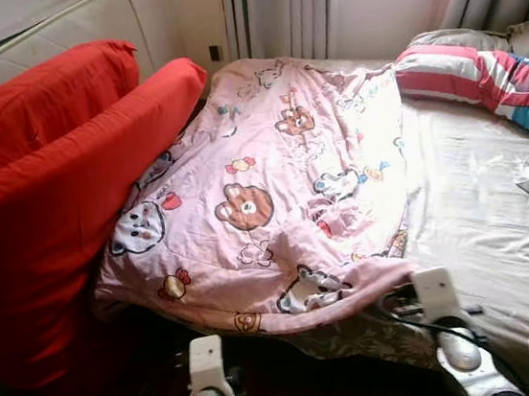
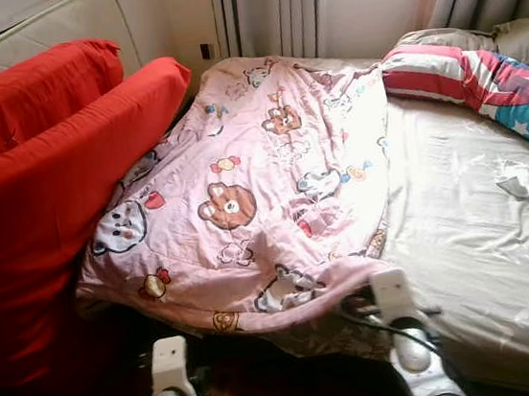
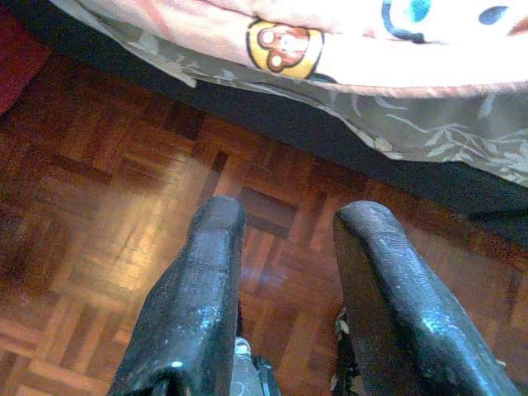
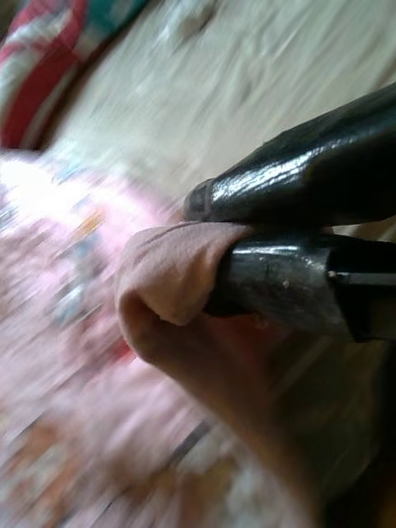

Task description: Clean up the room

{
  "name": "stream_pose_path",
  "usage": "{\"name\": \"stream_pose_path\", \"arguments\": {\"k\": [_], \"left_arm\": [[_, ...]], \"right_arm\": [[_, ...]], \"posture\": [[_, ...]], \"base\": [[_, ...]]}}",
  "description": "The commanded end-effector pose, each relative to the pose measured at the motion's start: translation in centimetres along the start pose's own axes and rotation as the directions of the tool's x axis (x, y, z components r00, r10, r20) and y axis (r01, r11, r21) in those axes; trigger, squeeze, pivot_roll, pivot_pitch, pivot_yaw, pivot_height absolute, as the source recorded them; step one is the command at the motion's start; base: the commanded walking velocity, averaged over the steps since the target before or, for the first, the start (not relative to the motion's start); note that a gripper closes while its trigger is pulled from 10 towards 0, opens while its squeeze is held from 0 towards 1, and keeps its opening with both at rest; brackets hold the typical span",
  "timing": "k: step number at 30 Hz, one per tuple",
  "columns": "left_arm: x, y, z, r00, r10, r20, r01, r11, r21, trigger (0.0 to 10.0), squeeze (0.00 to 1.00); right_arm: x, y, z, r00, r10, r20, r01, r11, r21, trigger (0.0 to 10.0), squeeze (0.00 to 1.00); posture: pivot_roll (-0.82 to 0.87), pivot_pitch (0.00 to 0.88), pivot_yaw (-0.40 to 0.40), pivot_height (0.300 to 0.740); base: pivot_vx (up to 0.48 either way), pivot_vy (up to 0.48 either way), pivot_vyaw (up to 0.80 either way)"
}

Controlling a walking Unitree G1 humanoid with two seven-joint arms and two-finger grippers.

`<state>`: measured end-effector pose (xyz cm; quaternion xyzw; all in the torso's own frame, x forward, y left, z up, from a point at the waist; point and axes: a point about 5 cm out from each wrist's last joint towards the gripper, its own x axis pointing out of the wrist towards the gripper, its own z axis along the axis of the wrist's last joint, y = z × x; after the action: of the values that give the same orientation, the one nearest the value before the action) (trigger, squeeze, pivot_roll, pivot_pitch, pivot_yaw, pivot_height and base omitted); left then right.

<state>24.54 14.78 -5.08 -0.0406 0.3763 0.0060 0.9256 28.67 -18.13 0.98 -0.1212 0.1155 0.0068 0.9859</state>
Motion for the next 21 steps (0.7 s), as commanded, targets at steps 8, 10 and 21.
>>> {"name": "stream_pose_path", "arguments": {"k": [8,10,21], "left_arm": [[-0.3,1.7,-0.8,0.999,0.029,-0.027,-0.029,1.0,-0.011,10.0,0.0],[-0.3,1.7,-0.8,0.999,0.03,-0.027,-0.03,0.999,-0.012,10.0,0.0],[-0.3,1.6,-0.7,0.999,0.024,-0.024,-0.025,1.0,-0.018,10.0,0.0]], "right_arm": [[0.2,2.3,-1.1,0.925,0.316,-0.212,-0.366,0.889,-0.276,10.0,0.0],[-0.5,1.9,-2.6,0.883,0.335,-0.328,-0.438,0.84,-0.319,10.0,0.0],[-5.2,0.1,-9.0,0.694,0.261,-0.671,-0.572,0.765,-0.295,10.0,0.0]], "posture": [[-0.02,0.0,-0.016,0.74],[-0.02,0.0,-0.017,0.74],[-0.02,0.0,-0.019,0.74]], "base": [[0.0,0.0,0.0],[0.0,0.0,0.0],[0.0,0.0,0.0]]}}
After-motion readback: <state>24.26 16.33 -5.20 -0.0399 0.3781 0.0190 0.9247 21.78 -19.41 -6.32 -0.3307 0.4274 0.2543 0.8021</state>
